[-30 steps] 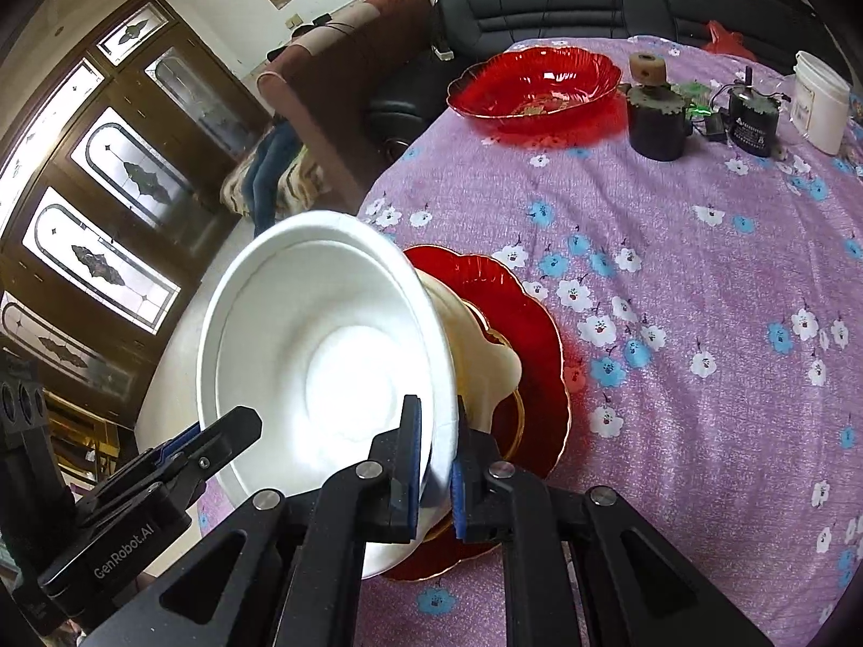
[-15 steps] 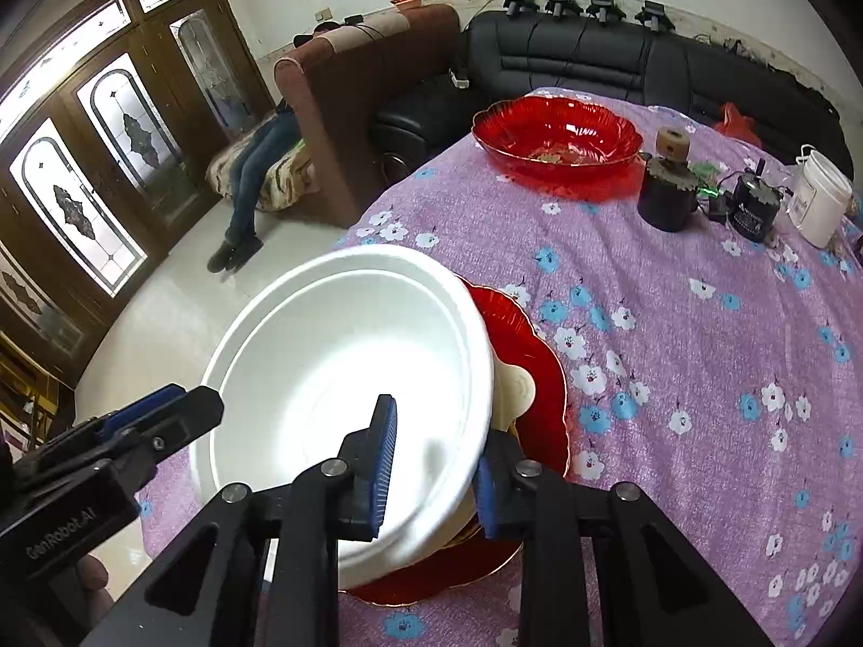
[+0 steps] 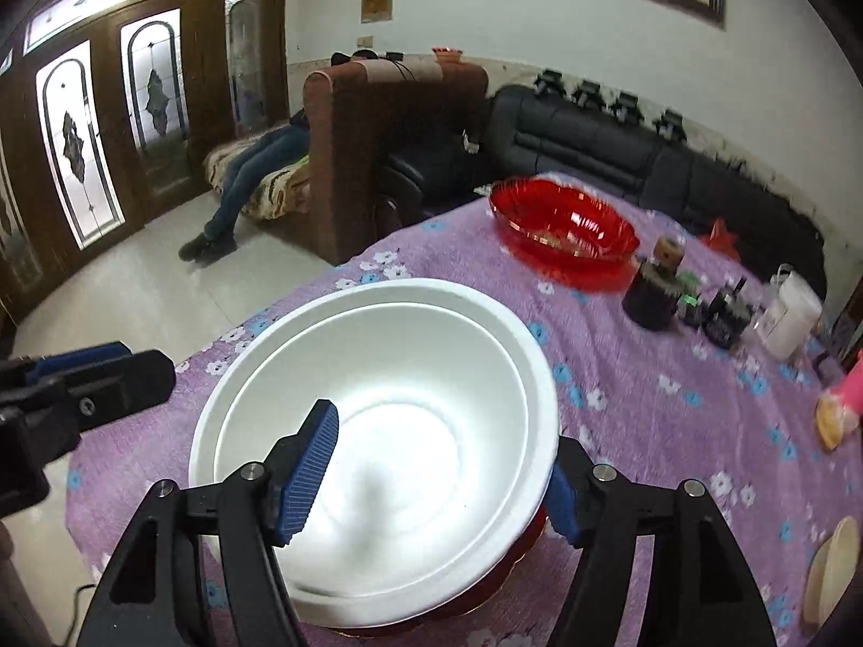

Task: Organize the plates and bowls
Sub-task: 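Lower the white bowl into the beige bowl on the stack and release, then withdraw the right tool and move it to the remaining beige bowl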

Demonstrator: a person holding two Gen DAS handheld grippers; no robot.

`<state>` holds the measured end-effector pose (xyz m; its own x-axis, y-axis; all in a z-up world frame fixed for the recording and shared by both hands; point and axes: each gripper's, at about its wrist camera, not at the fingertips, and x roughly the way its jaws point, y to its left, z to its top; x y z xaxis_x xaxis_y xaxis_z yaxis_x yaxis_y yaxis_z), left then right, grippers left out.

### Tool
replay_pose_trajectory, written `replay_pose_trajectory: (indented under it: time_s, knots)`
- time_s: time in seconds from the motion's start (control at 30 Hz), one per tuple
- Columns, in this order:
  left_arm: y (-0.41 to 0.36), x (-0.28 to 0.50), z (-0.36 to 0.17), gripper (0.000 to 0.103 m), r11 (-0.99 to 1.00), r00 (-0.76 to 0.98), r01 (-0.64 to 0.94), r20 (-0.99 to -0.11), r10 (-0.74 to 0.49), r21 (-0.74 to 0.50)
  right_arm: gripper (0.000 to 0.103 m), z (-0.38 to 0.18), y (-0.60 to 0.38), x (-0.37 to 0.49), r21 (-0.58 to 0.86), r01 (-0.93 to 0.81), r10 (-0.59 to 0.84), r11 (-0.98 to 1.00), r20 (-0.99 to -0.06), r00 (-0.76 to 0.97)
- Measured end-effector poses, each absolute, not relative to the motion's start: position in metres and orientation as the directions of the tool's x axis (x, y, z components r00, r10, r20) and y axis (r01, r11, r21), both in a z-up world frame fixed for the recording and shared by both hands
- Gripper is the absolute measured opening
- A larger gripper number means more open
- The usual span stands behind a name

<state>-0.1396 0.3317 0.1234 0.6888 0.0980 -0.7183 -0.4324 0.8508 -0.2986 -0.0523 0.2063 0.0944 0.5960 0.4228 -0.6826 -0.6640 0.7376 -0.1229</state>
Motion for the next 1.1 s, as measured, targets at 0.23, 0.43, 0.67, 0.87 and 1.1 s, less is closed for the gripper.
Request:
replay_pose_trajectory:
  time_s: [0.23, 0.43, 0.67, 0.87, 1.1]
  knots:
    - [0.335, -0.147, 0.128, 0.054, 0.847, 0.709, -0.428, -0.698, 0.099, -0.315, 0.089, 0.099, 0.216, -0.075, -0.307, -0.635, 0.393, 0.709, -0.575, 0.717]
    - [0.336, -0.149, 0.128, 0.054, 0.846, 0.71, -0.429, -0.697, 0.098, -0.317, 0.09, 0.107, 0.205, -0.067, -0.158, -0.677, 0.478, 0.718, -0.595, 0.646]
    - [0.339, -0.153, 0.129, 0.054, 0.84, 0.717, -0.433, -0.689, 0.102, -0.327, 0.094, 0.119, 0.174, -0.053, 0.06, -0.681, 0.585, 0.73, -0.572, 0.576]
    - [0.338, -0.156, 0.13, 0.054, 0.842, 0.721, -0.435, -0.684, 0.113, -0.319, 0.095, 0.13, 0.151, -0.045, 0.076, -0.578, 0.525, 0.813, -0.527, 0.669]
    - [0.331, -0.159, 0.135, 0.061, 0.856, 0.722, -0.445, -0.671, 0.169, -0.264, 0.095, 0.126, 0.145, -0.04, -0.078, -0.385, 0.297, 0.92, -0.504, 0.811]
